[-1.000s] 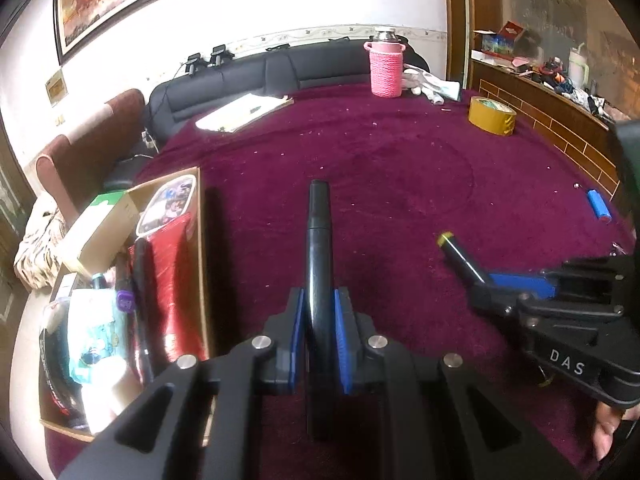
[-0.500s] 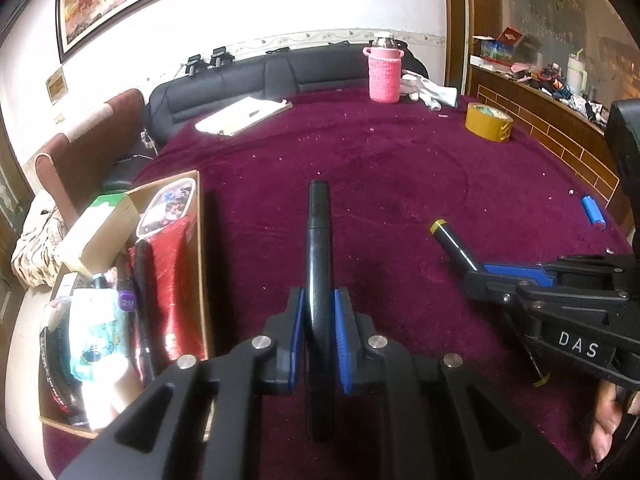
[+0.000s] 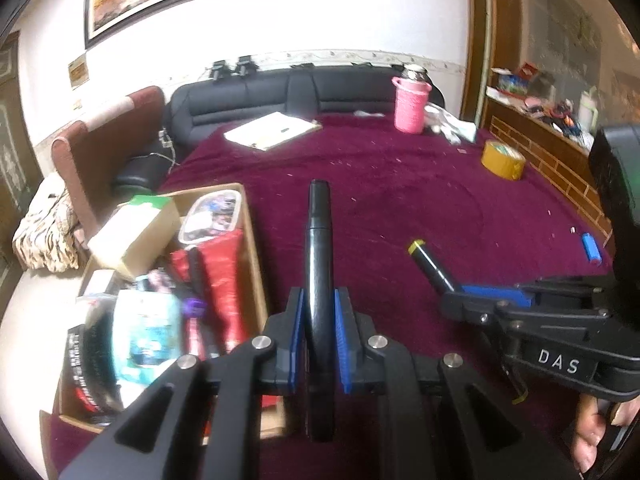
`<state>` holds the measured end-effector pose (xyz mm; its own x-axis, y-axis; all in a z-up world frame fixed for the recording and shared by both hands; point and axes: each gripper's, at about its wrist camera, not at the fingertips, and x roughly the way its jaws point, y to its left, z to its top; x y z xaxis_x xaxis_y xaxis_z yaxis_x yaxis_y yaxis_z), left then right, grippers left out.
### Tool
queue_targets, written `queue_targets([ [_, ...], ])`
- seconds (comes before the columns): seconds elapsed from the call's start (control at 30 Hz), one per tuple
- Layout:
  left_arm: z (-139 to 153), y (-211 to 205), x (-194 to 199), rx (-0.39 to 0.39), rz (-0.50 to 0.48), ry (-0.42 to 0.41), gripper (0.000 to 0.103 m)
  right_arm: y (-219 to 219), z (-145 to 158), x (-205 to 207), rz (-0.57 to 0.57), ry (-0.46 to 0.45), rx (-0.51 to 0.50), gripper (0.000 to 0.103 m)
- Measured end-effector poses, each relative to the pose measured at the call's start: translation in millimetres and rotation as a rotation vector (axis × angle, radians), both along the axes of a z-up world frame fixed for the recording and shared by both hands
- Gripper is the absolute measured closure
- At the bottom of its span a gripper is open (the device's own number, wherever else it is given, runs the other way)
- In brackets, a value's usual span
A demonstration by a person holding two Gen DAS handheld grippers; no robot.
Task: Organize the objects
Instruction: 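Carry both held black markers with both tools over the tray, then lower the markers into the tray and open both tools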
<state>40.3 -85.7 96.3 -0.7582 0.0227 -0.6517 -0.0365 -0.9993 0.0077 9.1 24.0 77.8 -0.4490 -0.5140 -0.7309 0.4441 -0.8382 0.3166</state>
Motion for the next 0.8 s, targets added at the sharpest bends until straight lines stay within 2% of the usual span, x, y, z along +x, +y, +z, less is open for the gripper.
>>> queue_targets([
  [0.27,17,-61,11,0.048,0.108,0.041,0.089,-41,16,-2,0.072,0.019,-0.011,0.087],
  [0.53,12,-122,19,0.086,0.221,0.032,0.089,-91,15,-15,0.145,-0.015,-0.020,0.086],
  [0.7,5,-138,16,0.104,0.239,0.009,0.089,-118,14,-29,0.163,-0.059,-0.031,0.086],
  [0.8,1,-141,10,0.126,0.217,-0.013,0.089,-132,10,-44,0.157,-0.082,-0.031,0.086],
])
